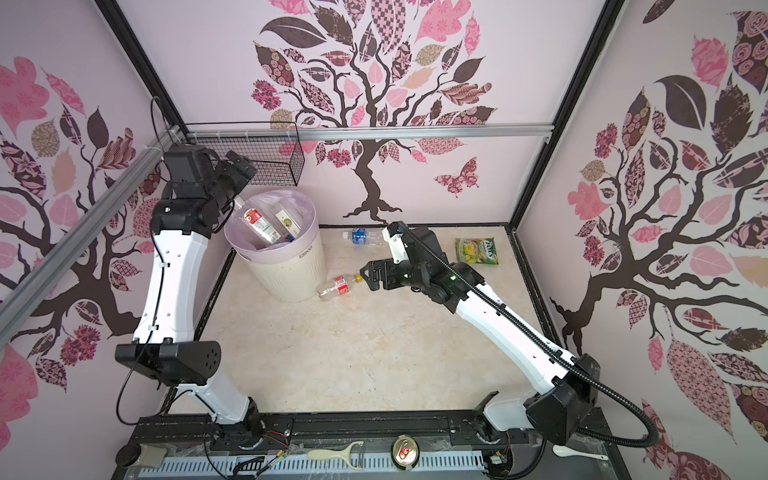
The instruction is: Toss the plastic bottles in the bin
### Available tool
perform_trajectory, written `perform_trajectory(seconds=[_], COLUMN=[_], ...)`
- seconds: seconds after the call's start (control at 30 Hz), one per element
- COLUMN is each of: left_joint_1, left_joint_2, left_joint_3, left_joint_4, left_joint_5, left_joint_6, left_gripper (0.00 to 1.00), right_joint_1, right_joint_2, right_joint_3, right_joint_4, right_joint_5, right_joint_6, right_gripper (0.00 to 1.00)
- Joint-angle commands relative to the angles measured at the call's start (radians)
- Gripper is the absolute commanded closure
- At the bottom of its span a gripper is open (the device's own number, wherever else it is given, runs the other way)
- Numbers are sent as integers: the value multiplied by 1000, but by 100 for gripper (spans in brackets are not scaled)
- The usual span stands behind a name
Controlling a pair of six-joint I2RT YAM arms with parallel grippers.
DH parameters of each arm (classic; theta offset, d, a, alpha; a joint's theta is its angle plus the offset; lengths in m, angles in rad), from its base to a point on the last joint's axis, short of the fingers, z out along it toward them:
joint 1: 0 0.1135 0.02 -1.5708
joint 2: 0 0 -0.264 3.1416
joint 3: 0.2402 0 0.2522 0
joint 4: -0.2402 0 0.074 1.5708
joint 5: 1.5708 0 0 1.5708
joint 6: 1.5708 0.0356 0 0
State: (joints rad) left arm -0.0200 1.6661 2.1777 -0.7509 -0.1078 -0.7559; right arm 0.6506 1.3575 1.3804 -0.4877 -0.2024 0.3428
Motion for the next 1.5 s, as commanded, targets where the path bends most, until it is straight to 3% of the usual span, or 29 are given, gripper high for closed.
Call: perform_trajectory(seconds=[0.0,0.27,0.37,0.47,0.57,0.9,1.07,1.13,1.27,1.47], left_joint_1=[-34,-118,-117,-119,-164,-408,-471,-472,-431,-112], left_joint_2=[-88,-254,-294,-310,-342,-427,-422,-435,-474,-380], left_joint_3=[-66,-340,-363,-384,-457,-733,-829,-842,-773,-578], left_joint_4=[-3,30,2,-24,-37,-33,-33,-49,-100,-82], left_joint_5=[34,33,39,115,137,142,172,161,-2,39], left_joint_6=[-37,-66,-72,-91,-102,-105,-112,-98,-13,30], left_gripper=[2,2,2,2,2,2,2,2,2,2], right_joint_1=[1,-2,-2,-9,-39,-158,-174,-174,-175,-172], right_joint_2=[22,49,65,84,119,432,619,671,709,667], right_joint_3=[2,15,33,40,66,347,533,608,658,607], right_joint_4=[19,7,-1,-8,-14,-110,-146,-161,-165,-149], right_joint_5=[-11,15,28,71,95,162,155,139,90,44], right_joint_6=[15,25,33,41,60,64,44,51,83,105], right_gripper=[0,0,0,0,0,0,0,0,0,0])
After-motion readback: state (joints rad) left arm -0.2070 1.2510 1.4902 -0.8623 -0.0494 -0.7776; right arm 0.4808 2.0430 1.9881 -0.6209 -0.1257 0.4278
